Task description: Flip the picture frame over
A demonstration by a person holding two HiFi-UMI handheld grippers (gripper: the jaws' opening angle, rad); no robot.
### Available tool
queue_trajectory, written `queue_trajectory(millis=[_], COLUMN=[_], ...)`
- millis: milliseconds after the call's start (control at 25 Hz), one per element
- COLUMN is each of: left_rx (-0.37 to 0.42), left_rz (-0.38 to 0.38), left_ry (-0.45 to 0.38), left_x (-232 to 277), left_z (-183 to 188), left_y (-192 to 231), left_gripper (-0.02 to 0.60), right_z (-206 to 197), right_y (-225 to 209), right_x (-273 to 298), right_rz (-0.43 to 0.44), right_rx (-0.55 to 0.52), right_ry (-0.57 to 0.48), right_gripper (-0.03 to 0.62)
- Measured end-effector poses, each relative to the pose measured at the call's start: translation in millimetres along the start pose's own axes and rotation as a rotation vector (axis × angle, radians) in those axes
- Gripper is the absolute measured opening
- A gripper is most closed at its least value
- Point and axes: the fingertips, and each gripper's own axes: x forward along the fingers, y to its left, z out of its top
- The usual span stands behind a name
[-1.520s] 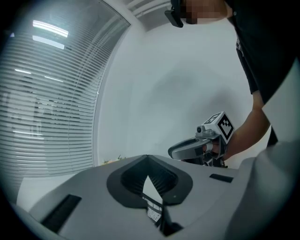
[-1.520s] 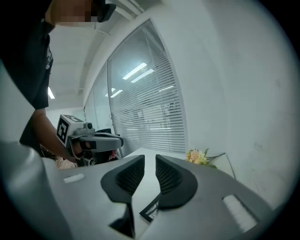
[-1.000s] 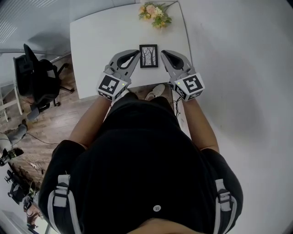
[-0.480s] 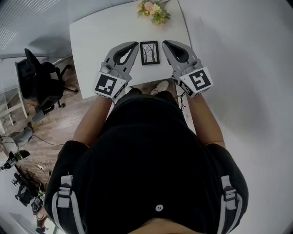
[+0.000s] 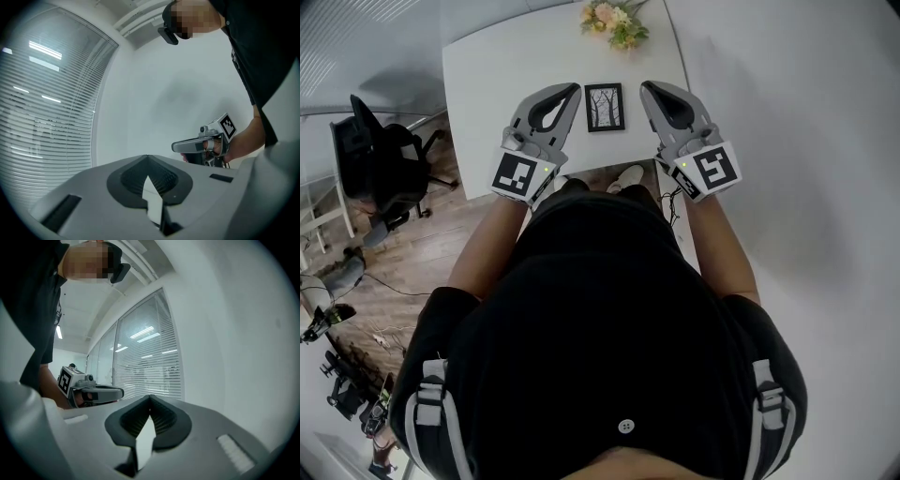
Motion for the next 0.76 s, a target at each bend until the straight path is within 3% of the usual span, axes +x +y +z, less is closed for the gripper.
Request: queue_trajectory(millis=[600,760], left_rx=[-0.035,-0.04], left_rz=[-0.007,0.004], left_ry=[0.002,-0.031], left_x=[-10,-11], left_z=[-6,2], left_y=[-9,-6], left_gripper=[0.006,0.007], right_z=[-8,-12], right_y=[4,5], right_x=[-8,-8], right_rz=[-0.011,-0.023], right_rx=[0.022,0.043], right_ry=[0.009,0.017], right_gripper=[0.011,0.011])
